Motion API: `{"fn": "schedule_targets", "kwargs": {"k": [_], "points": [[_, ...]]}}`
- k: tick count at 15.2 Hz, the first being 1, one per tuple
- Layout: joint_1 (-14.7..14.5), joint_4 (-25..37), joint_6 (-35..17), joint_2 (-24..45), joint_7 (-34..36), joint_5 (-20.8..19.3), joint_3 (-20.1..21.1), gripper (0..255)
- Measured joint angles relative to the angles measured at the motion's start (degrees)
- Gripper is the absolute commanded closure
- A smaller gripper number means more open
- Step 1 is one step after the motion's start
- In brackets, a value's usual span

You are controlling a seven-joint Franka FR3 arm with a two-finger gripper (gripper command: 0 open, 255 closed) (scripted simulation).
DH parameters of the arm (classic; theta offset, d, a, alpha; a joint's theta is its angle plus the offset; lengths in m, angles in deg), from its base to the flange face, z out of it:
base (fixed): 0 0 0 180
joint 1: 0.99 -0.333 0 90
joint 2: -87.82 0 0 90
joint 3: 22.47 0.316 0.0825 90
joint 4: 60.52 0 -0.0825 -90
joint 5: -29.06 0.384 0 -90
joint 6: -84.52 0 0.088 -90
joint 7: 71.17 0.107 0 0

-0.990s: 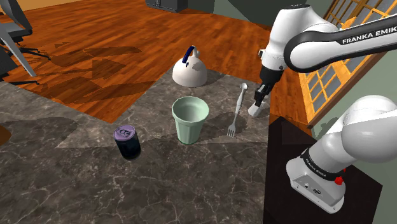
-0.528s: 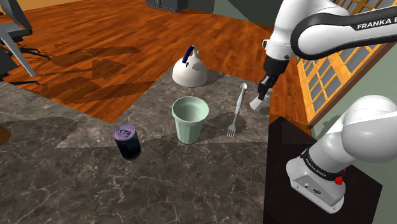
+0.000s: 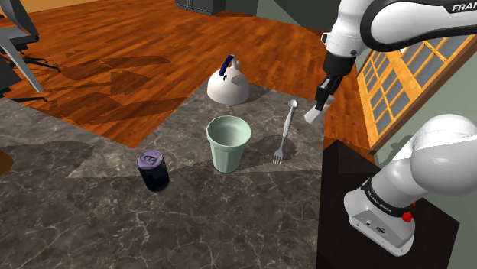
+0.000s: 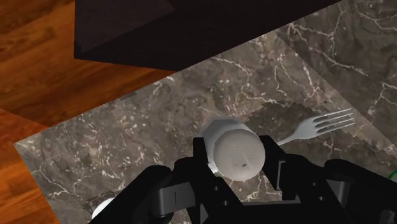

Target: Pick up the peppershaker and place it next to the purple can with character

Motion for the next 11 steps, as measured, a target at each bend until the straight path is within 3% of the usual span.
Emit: {"fn": "schedule_targets", "kwargs": {"k": [11], "points": [[-0.1, 8.2, 8.9, -0.7, -0.3, 0.3, 0.2, 255]]}}
